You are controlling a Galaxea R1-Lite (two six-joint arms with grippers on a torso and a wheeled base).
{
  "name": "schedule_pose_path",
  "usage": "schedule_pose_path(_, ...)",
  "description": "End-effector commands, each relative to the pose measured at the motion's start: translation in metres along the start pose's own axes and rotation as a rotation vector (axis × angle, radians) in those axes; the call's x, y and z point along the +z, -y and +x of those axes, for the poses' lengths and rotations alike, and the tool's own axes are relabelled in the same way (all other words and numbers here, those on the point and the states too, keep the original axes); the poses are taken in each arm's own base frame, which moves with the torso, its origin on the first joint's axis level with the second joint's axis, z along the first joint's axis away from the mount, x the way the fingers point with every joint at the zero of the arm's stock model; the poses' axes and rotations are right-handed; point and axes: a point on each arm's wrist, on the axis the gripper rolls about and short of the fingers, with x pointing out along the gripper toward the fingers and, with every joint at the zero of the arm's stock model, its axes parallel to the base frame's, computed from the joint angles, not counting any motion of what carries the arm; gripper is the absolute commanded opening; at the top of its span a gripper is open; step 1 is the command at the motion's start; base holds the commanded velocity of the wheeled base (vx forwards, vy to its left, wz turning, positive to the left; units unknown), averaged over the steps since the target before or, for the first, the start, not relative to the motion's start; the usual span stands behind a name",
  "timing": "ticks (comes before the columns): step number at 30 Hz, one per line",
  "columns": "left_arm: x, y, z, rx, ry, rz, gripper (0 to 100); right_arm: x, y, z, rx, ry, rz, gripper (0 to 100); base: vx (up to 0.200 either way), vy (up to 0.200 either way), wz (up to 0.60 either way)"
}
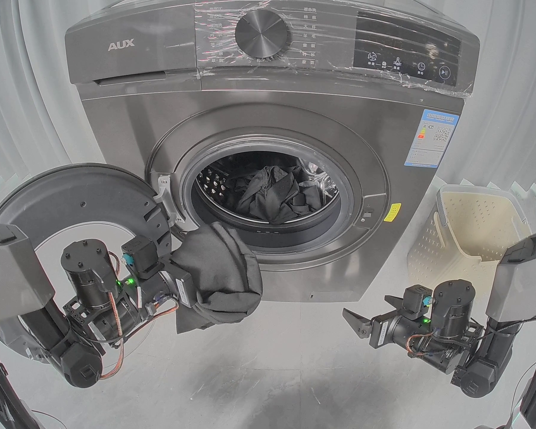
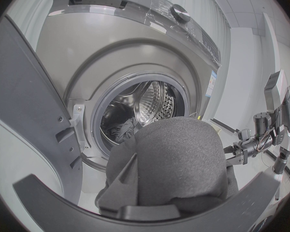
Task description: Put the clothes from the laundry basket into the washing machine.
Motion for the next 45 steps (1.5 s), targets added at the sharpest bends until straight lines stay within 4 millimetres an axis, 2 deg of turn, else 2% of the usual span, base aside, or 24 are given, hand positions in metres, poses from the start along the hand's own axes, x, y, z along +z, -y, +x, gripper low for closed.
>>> schedule_pose_path(1, -0.011, 0.001, 0.004, -0.004, -0.036, 0.003, 0, -0.001, -0.001, 0.001, 0.003, -0.003, -0.002, 100, 0.0, 0.0, 0.0)
schedule_pose_path(19, -0.014, 0.009, 0.003, -0.03, -0.051, 0.006, 0, -0.001, -0.002, 0.0, 0.006, -0.005, -0.001, 100, 0.0, 0.0, 0.0)
schedule_pose_path(31, -0.02, 0.012, 0.006, -0.039, -0.069, 0.007, 0, -0.001, -0.002, 0.0, 0.007, -0.004, -0.002, 100, 0.2, 0.0, 0.0)
schedule_pose_path(42, -0.024, 0.014, 0.007, -0.047, -0.087, 0.006, 0, -0.001, -0.003, -0.001, 0.011, -0.003, -0.002, 100, 0.0, 0.0, 0.0)
schedule_pose_path(45, -0.026, 0.025, 0.01, -0.074, -0.087, 0.017, 0, -0.001, -0.007, -0.001, 0.023, -0.002, -0.006, 100, 0.0, 0.0, 0.0)
